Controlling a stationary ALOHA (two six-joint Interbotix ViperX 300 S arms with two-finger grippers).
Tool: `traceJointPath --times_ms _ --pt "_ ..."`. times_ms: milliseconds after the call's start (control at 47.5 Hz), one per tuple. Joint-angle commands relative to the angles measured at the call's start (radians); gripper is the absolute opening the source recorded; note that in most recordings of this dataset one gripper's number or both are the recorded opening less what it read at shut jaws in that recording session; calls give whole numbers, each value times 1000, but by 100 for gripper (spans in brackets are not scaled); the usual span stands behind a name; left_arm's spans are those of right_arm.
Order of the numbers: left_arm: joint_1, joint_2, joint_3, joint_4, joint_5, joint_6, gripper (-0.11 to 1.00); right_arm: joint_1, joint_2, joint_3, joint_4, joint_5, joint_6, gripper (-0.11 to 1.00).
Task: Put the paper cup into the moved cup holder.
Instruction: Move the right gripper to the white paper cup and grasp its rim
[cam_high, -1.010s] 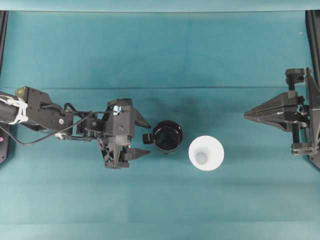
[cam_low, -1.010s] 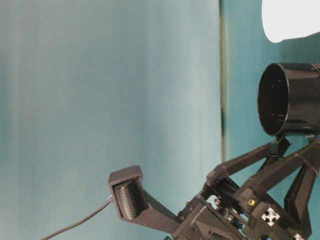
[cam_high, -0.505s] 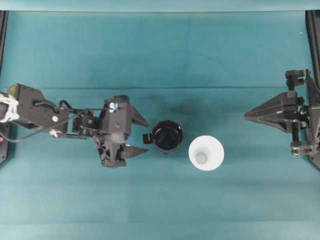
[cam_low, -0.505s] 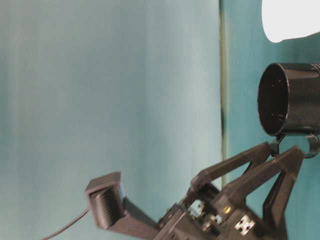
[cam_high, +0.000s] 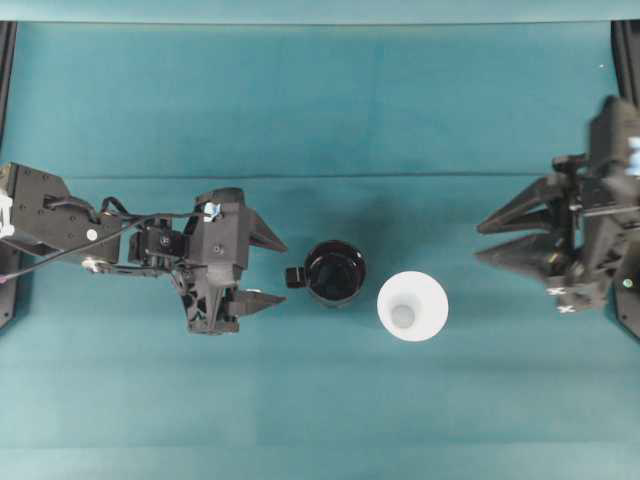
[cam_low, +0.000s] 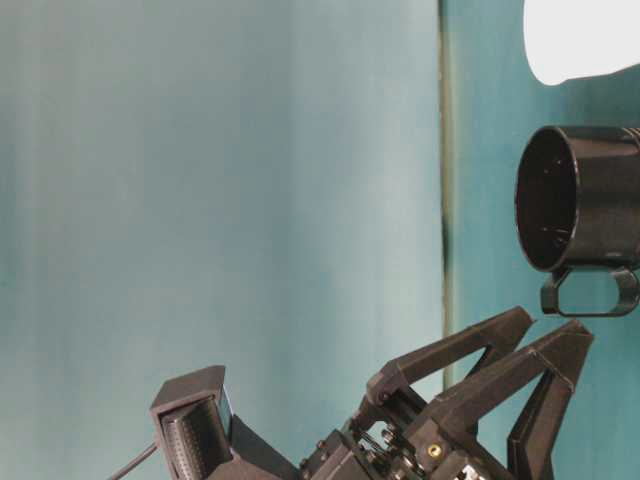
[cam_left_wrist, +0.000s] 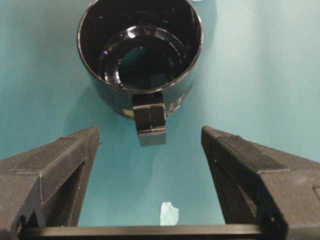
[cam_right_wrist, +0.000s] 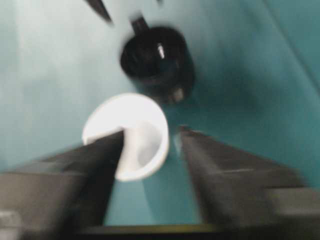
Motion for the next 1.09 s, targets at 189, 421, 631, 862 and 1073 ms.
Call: traceJointPath --times_ms 189,421,631,862,1073 --pt "-2 -15 -5 2 -5 3 83 8 121 -135 3 192 49 96" --pt "-3 -20 3 2 -5 2 83 26 284 -241 5 262 49 95" --pt "-2 -28 11 3 -3 0 83 28 431 -305 5 302 49 95" --pt "-2 -28 11 3 -5 0 83 40 565 -331 5 305 51 95" --pt "-3 -28 9 2 -3 0 83 31 614 -330 5 293 49 94"
